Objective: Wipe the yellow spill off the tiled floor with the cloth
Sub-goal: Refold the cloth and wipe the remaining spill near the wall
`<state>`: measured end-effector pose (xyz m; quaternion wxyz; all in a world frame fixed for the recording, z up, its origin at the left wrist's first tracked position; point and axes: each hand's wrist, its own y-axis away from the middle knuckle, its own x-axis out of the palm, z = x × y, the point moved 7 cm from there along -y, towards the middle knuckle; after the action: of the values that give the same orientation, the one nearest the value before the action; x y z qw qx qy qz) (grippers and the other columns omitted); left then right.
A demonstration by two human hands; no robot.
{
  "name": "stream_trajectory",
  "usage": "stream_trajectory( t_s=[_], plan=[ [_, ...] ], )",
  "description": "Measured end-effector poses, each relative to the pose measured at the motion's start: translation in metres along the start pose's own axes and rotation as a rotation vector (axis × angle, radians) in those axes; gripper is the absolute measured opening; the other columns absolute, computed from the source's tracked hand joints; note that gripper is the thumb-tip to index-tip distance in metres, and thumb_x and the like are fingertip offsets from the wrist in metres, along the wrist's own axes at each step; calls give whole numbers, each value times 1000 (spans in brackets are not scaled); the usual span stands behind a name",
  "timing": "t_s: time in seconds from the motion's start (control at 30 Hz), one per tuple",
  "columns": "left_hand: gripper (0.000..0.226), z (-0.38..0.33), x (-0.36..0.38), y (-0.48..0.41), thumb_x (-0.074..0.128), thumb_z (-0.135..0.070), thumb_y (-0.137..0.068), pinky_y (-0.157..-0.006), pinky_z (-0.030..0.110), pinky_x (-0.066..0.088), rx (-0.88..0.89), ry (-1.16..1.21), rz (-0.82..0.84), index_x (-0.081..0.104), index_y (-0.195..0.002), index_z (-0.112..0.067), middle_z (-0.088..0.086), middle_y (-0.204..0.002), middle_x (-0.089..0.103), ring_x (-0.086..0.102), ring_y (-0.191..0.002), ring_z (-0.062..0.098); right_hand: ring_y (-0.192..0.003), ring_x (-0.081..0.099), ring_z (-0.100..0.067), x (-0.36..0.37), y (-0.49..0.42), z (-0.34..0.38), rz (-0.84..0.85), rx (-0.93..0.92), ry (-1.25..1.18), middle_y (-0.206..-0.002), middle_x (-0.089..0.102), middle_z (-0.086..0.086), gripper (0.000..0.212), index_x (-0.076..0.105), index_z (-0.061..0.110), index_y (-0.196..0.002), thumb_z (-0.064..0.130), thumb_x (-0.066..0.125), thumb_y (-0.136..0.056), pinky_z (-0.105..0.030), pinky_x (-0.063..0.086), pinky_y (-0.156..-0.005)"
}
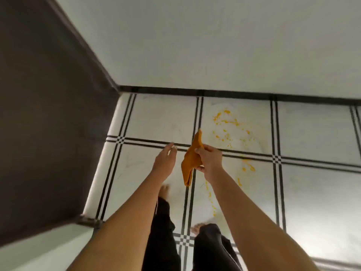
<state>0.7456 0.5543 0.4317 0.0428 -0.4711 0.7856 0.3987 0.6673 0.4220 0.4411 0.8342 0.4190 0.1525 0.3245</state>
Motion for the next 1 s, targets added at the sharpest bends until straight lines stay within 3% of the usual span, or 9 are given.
stream_trajectory(
  t_s=[0.1, 0.2, 0.37, 0.47, 0.6, 0.67, 0.77, 0.87, 1.0],
  plan=[
    [42, 8, 18, -69, 31, -34, -100, -106, 31, 27, 40, -66, 132, 38, -140, -25, 2, -147, 37, 33, -135, 21, -85, 63, -28, 5, -52, -14, -155, -12, -63, -98, 65, -15, 21, 63, 16, -101, 5, 60, -84, -43, 56, -70],
    [41, 28, 52, -138, 30, -34, -101, -105, 32, 29, 64, -143, 254, 38, -140, -24, 3, -146, 39, 34, -134, 21, -88, 62, -28, 1, -114, -37, -318, -18, -136, -96, 64, -12, 27, 63, 13, -110, 5, 60, -84, -47, 56, -77],
    [42, 83, 127, -227, 32, -37, -99, -110, 38, 27, 111, -212, 367, 41, -139, -26, 3, -144, 41, 35, -133, 22, -75, 59, -17, -34, -206, -93, -534, -30, -166, -87, 61, -3, 24, 60, 17, -108, 7, 58, -87, -33, 55, -61],
    [41, 124, 178, -265, 33, -36, -99, -111, 41, 27, 152, -214, 418, 41, -138, -26, 3, -143, 43, 37, -132, 21, -76, 61, -17, -61, -253, -125, -659, -123, -29, -85, 65, -3, 30, 65, 14, -111, 9, 55, -83, -34, 55, -69],
    [42, 200, 251, -315, 34, -35, -99, -112, 40, 26, 213, -240, 472, 41, -139, -24, 2, -143, 44, 37, -133, 19, -67, 57, -20, -80, -332, -194, -709, -231, 273, -75, 62, -7, 21, 67, 12, -96, 13, 53, -82, -31, 46, -60],
    [42, 236, 272, -337, 35, -35, -99, -111, 42, 26, 225, -270, 457, 41, -139, -24, 2, -142, 44, 38, -132, 20, -74, 58, -21, -76, -370, -234, -645, -238, 405, -83, 64, -8, 19, 66, 11, -99, 21, 55, -86, -30, 43, -64],
    [42, 293, 308, -372, 34, -33, -99, -110, 43, 26, 307, -383, 435, 39, -140, -23, 2, -145, 41, 35, -134, 20, -108, 58, -22, -72, -437, -309, -556, -179, 463, -118, 62, -8, 40, 57, 16, -126, 36, 51, -92, -35, 47, -90],
    [44, 329, 336, -406, 34, -33, -99, -111, 46, 20, 534, -630, 363, 37, -141, -21, 3, -149, 34, 23, -140, 21, -128, 42, -24, -83, -485, -355, -667, -181, 534, -139, 45, -6, 50, 41, 17, -139, 41, 41, -96, -40, 36, -105],
    [47, 333, 359, -436, 29, -32, -99, -112, 47, 9, 843, -830, 269, 32, -144, -19, 4, -153, 25, 12, -143, 22, -145, 0, -24, -76, -537, -364, -686, -256, 807, -158, 4, 1, 64, 4, 31, -149, 56, 28, -95, -44, 4, -116]
  ],
)
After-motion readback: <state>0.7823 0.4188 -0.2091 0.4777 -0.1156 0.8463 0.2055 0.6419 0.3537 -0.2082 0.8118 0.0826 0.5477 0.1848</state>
